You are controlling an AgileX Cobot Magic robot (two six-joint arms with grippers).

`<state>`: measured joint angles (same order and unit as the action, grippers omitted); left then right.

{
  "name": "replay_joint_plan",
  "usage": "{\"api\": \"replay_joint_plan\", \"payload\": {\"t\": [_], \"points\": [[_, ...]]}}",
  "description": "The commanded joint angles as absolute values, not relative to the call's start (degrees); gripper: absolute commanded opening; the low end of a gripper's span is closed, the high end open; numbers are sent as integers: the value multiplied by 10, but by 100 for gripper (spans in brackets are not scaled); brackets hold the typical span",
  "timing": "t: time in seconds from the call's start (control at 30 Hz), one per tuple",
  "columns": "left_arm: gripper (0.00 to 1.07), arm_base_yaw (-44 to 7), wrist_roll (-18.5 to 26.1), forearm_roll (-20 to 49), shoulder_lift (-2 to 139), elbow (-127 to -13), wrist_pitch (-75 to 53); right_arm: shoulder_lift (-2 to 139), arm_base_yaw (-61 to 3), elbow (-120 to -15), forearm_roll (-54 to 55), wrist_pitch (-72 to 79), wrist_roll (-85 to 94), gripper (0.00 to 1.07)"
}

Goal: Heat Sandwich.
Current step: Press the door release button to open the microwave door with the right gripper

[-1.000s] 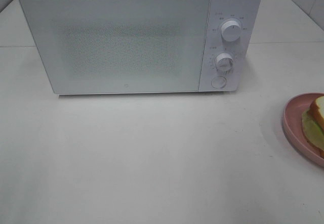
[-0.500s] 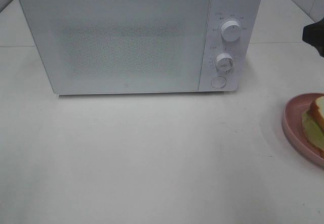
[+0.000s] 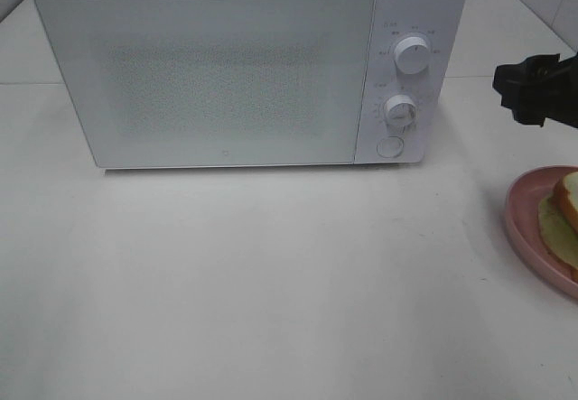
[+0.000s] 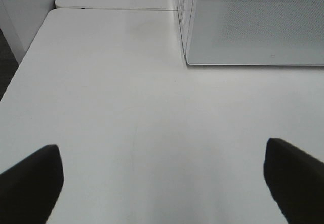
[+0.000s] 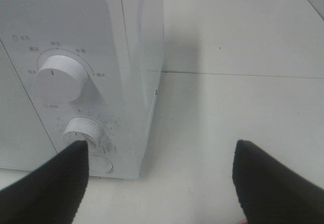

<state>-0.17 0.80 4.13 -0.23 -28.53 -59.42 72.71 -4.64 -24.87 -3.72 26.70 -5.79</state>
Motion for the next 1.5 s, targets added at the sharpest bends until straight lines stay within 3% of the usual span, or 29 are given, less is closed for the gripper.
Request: {"api": "replay_joint_plan", "payload": {"t": [0.03, 0.4, 1.1, 1.5], "points": [[101, -2, 7, 41, -16, -284, -592, 754, -58, -222, 10, 363, -30, 76], [101, -2, 7, 41, -16, -284, -592, 853, -190, -184, 234, 535, 119, 76], [101, -2, 7, 41, -16, -284, -592, 1009, -352, -183, 368, 700, 88, 76], [101, -2, 7, 41, -16, -284, -592, 1035, -362, -183, 366, 700, 61, 76]]}}
